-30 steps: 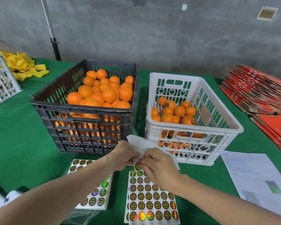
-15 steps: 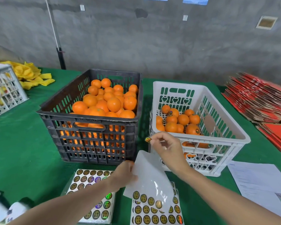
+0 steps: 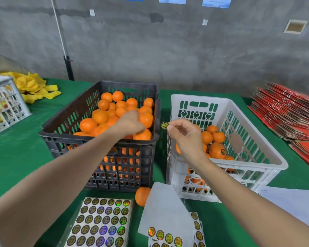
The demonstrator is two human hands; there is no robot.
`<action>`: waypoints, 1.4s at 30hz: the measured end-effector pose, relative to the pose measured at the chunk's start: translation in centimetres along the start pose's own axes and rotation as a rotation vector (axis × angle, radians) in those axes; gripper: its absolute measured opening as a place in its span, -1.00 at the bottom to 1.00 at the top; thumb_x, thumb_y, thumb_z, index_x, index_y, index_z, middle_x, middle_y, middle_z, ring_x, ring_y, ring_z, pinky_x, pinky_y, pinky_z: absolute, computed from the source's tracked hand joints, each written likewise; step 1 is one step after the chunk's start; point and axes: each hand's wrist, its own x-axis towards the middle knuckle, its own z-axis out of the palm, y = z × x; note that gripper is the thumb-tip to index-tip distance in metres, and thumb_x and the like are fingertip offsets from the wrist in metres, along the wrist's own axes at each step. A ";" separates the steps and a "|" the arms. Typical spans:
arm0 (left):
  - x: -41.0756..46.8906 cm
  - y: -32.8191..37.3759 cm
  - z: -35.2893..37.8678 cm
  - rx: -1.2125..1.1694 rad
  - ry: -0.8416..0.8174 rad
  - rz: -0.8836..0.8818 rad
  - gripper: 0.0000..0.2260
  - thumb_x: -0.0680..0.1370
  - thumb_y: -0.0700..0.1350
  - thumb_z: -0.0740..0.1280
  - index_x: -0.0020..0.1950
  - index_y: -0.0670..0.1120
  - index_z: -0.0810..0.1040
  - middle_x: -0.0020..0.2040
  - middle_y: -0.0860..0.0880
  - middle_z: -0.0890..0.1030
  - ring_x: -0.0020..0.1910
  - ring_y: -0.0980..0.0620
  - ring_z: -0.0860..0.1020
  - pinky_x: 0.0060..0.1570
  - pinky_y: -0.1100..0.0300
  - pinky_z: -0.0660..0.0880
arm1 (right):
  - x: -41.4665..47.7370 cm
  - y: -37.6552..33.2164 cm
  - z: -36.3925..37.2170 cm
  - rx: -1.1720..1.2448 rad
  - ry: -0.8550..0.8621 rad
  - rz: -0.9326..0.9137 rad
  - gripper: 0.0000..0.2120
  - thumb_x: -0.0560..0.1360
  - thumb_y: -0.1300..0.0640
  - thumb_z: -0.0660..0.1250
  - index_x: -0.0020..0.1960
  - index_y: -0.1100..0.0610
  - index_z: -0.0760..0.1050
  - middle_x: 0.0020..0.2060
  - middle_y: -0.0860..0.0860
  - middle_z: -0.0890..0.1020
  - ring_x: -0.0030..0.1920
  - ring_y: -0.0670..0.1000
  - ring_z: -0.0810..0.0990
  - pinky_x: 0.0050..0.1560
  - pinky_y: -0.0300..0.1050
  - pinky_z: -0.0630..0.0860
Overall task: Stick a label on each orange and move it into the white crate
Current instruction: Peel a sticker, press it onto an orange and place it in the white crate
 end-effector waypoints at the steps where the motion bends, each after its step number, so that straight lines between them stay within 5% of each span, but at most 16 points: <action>1: 1.3 -0.1 0.1 0.071 -0.159 -0.087 -0.78 0.50 -0.06 0.41 -0.04 -0.16 0.46 -0.09 -0.11 0.51 -0.13 -0.05 0.48 -0.12 0.10 0.42 | 0.1 0.1 -0.1 0.004 0.000 0.004 -0.78 0.50 0.32 0.33 -0.20 0.03 0.53 -0.26 -0.04 0.58 -0.17 -0.02 0.52 -0.05 -0.13 0.50; 4: 3.5 -0.4 1.5 0.134 -0.388 -0.148 -0.70 0.47 0.05 0.42 -0.15 -0.11 0.38 -0.19 -0.07 0.45 -0.22 -0.05 0.48 -0.17 0.09 0.49 | 0.1 0.3 -0.7 -0.003 0.001 -0.004 -0.78 0.50 0.33 0.33 -0.21 0.04 0.54 -0.26 -0.01 0.57 -0.19 -0.01 0.53 -0.08 -0.15 0.51; 8: 3.5 -0.8 1.5 0.158 -0.445 -0.046 -0.69 0.41 -0.04 0.48 -0.22 -0.09 0.35 -0.27 -0.05 0.41 -0.33 -0.01 0.44 -0.33 0.13 0.43 | 0.0 0.7 -1.8 -0.009 0.011 0.000 -0.76 0.49 0.33 0.33 -0.23 0.01 0.54 -0.27 -0.08 0.57 -0.20 -0.09 0.52 -0.08 -0.23 0.50; 10: 3.0 -1.5 1.1 0.064 -0.374 0.012 -0.64 0.37 -0.16 0.52 0.03 -0.08 0.40 -0.22 -0.03 0.43 -0.28 0.00 0.45 -0.37 0.20 0.38 | 0.0 0.8 -2.2 -0.007 0.019 0.004 -0.76 0.49 0.32 0.34 -0.22 0.00 0.54 -0.25 -0.12 0.59 -0.20 -0.13 0.54 -0.08 -0.25 0.52; 12: 2.2 -1.9 0.4 -0.098 -0.209 0.080 -0.40 0.32 -0.27 0.56 0.25 -0.01 0.37 0.02 -0.05 0.47 -0.03 -0.04 0.48 -0.20 0.16 0.44 | 0.2 0.9 -2.4 0.005 0.021 0.025 -0.78 0.50 0.31 0.34 -0.21 0.01 0.55 -0.25 -0.11 0.60 -0.20 -0.11 0.55 -0.07 -0.17 0.54; 14: 0.9 -1.9 -0.7 -0.359 -0.063 0.161 -0.34 0.28 -0.35 0.57 0.24 0.06 0.37 0.19 -0.02 0.42 0.14 -0.03 0.43 -0.07 0.15 0.44 | 0.4 0.7 -2.3 0.028 0.017 0.045 -0.79 0.50 0.30 0.34 -0.21 0.01 0.56 -0.25 -0.08 0.60 -0.20 -0.08 0.55 -0.06 -0.12 0.54; 19: -2.7 -0.2 -2.1 -0.694 -0.030 0.318 -0.34 0.33 -0.41 0.51 0.16 0.18 0.34 0.22 0.08 0.38 0.11 0.02 0.50 -0.06 0.11 0.56 | 1.0 -0.5 -1.4 0.083 -0.035 0.030 -0.81 0.50 0.30 0.33 -0.19 0.04 0.56 -0.25 -0.01 0.60 -0.18 0.00 0.55 -0.06 -0.18 0.53; 24: -4.7 1.3 -2.0 -1.373 -0.355 0.110 -0.47 0.39 -0.31 0.44 0.33 -0.06 0.41 0.28 -0.18 0.50 0.07 -0.20 0.64 -0.07 0.04 0.62 | 1.2 -1.6 -0.9 0.227 -0.071 0.061 -0.78 0.52 0.35 0.26 -0.21 0.10 0.54 -0.19 -0.04 0.65 -0.11 -0.08 0.59 0.03 -0.08 0.55; 27: -5.4 1.7 -1.4 -1.553 -0.470 0.011 -0.43 0.45 -0.13 0.39 0.43 -0.07 0.33 0.32 -0.25 0.50 0.11 -0.31 0.60 0.04 -0.07 0.60 | 0.8 -2.1 -1.2 0.325 -0.082 0.083 -0.73 0.51 0.39 0.23 -0.25 0.10 0.52 -0.12 -0.03 0.65 -0.03 -0.06 0.60 0.07 -0.08 0.54; 32: -6.5 2.8 -0.1 -1.681 -0.487 -0.002 -0.50 0.47 -0.06 0.30 0.40 -0.13 0.37 0.33 -0.20 0.51 0.17 -0.17 0.56 0.22 0.04 0.43 | -0.2 -2.6 -1.4 0.220 -0.100 0.034 -0.81 0.50 0.33 0.28 -0.24 0.13 0.53 0.10 0.08 0.57 0.17 0.05 0.52 0.13 -0.12 0.47; 38: -7.5 3.5 1.0 -1.691 -0.531 -0.009 -0.55 0.47 -0.12 0.29 0.34 -0.18 0.42 0.22 -0.20 0.60 0.14 -0.16 0.61 0.05 0.03 0.60 | -0.2 -3.2 -2.2 0.076 -0.124 0.027 -0.80 0.50 0.28 0.33 -0.26 0.05 0.54 0.12 0.02 0.54 0.19 -0.03 0.49 0.06 -0.26 0.47; 42: -8.0 3.9 1.5 -1.699 -0.540 -0.014 -0.55 0.48 -0.14 0.29 0.36 -0.18 0.41 0.26 -0.21 0.58 0.19 -0.17 0.58 0.11 -0.01 0.57 | -0.2 -3.3 -2.7 -0.031 -0.131 -0.013 -0.79 0.49 0.26 0.34 -0.27 0.02 0.52 0.10 0.01 0.53 0.18 -0.03 0.48 0.15 -0.08 0.45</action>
